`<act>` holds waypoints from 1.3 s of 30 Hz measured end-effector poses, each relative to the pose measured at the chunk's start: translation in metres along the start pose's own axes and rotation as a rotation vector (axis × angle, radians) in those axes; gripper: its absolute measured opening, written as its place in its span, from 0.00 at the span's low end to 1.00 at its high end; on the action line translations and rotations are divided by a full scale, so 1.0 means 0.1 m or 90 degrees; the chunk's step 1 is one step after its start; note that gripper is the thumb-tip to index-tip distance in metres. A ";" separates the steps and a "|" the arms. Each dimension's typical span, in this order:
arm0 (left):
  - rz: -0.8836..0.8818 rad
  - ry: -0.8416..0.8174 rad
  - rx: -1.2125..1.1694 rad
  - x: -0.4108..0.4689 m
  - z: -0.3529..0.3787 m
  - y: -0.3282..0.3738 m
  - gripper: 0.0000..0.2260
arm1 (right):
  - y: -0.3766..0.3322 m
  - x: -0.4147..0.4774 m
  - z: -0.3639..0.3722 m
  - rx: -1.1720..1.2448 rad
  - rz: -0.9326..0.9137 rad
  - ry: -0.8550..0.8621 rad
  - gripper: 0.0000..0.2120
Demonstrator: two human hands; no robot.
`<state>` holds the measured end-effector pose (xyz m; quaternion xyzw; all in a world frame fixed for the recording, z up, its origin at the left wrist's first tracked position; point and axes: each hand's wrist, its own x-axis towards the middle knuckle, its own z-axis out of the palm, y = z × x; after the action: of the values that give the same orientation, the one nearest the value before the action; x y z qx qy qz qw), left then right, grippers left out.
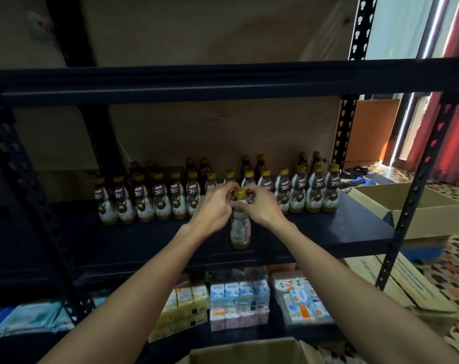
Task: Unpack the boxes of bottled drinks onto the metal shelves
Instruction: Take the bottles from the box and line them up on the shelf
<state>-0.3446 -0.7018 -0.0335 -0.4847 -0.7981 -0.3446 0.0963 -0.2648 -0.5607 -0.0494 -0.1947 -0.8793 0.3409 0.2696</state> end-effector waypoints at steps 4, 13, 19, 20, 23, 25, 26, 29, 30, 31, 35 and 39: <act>-0.021 -0.040 0.073 0.13 -0.08 0.00 0.19 | -0.17 0.15 -0.13 0.033 0.055 -0.106 0.20; -0.040 -0.076 0.079 0.24 -0.15 0.08 0.19 | -0.13 0.20 -0.04 0.001 0.017 -0.079 0.21; -0.063 -0.078 0.064 0.25 -0.16 0.03 0.19 | -0.11 0.20 -0.04 0.079 0.014 -0.143 0.24; -0.068 -0.077 0.060 0.25 -0.17 0.02 0.18 | -0.10 0.18 -0.03 0.094 0.026 -0.154 0.24; -0.069 -0.075 0.054 0.25 -0.15 0.02 0.15 | 0.01 0.14 0.09 0.066 0.024 -0.138 0.27; -0.073 -0.072 0.049 0.26 -0.14 0.01 0.15 | 0.06 0.10 0.16 0.073 0.006 -0.095 0.25; -0.074 -0.073 0.048 0.27 -0.14 -0.01 0.15 | 0.06 0.08 0.17 0.101 0.011 -0.086 0.22; -0.077 -0.071 0.037 0.27 -0.15 -0.07 0.14 | 0.12 0.09 0.21 0.215 0.048 -0.127 0.20; -0.081 -0.069 0.026 0.27 -0.15 -0.08 0.14 | 0.11 0.08 0.20 0.260 0.057 -0.147 0.23; -0.084 -0.069 0.010 0.27 -0.14 -0.10 0.13 | 0.12 0.08 0.20 0.287 0.068 -0.166 0.26; -0.062 -0.047 -0.045 0.25 -0.13 -0.10 0.08 | 0.11 0.05 0.32 0.317 0.062 -0.163 0.28; -0.078 -0.028 -0.052 0.25 -0.06 -0.10 0.07 | 0.16 -0.04 0.53 0.247 0.028 -0.091 0.26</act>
<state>-0.3669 -0.6911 -0.0217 -0.4459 -0.8135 -0.3715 0.0372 -0.2918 -0.5781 -0.0950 -0.1338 -0.8097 0.5227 0.2310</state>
